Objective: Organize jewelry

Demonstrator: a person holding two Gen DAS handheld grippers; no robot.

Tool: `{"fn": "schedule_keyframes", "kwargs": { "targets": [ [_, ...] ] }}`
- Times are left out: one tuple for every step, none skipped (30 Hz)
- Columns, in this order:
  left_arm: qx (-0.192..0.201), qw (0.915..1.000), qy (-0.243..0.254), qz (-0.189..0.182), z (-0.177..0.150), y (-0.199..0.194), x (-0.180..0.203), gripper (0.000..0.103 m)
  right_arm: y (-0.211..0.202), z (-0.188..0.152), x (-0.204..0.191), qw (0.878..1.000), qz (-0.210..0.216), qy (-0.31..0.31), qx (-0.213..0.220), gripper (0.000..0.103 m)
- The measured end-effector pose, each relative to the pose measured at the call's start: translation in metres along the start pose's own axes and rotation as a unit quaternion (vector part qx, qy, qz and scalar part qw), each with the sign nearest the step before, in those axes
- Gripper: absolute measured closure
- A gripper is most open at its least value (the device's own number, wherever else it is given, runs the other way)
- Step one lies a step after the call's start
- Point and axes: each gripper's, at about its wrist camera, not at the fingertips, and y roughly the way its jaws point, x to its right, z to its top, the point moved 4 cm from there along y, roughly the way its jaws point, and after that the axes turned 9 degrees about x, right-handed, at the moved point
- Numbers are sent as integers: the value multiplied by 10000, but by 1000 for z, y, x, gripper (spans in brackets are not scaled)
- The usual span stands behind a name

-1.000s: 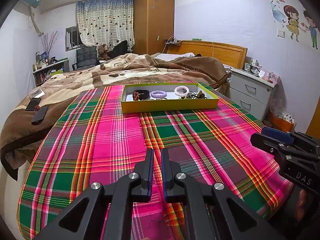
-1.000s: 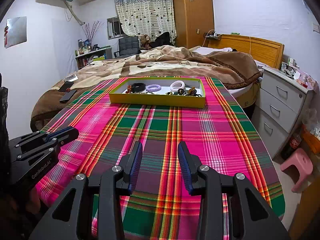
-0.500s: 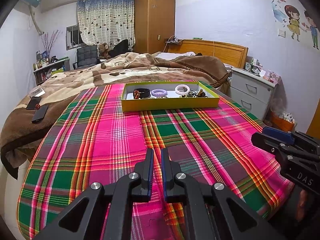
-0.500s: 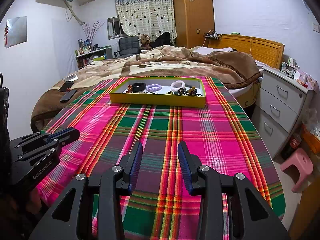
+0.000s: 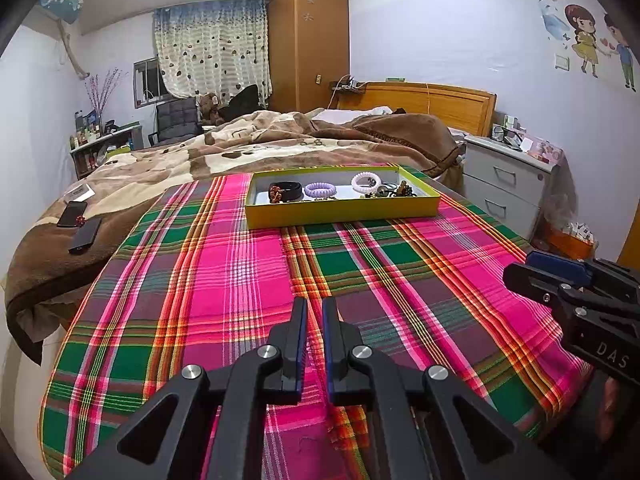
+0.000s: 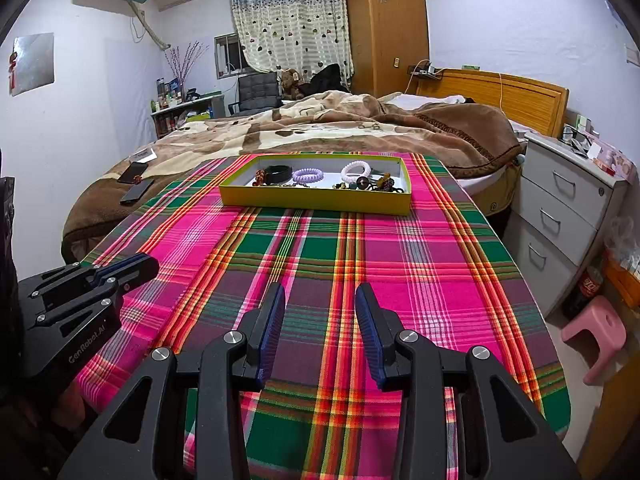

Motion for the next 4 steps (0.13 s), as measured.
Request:
{"fn": "schedule_keyframes", "kwargs": {
  "targets": [
    [2, 10000, -5, 11, 0, 0, -1, 97, 0, 0, 0, 10000, -2, 3, 1, 66],
    [4, 10000, -12, 15, 0, 0, -1, 97, 0, 0, 0, 10000, -5, -1, 3, 66],
    [6, 10000, -19, 17, 1, 0, -1, 97, 0, 0, 0, 10000, -1, -4, 0, 66],
    [11, 10000, -36, 16, 1, 0, -1, 97, 0, 0, 0, 10000, 3, -3, -3, 66]
  ]
}}
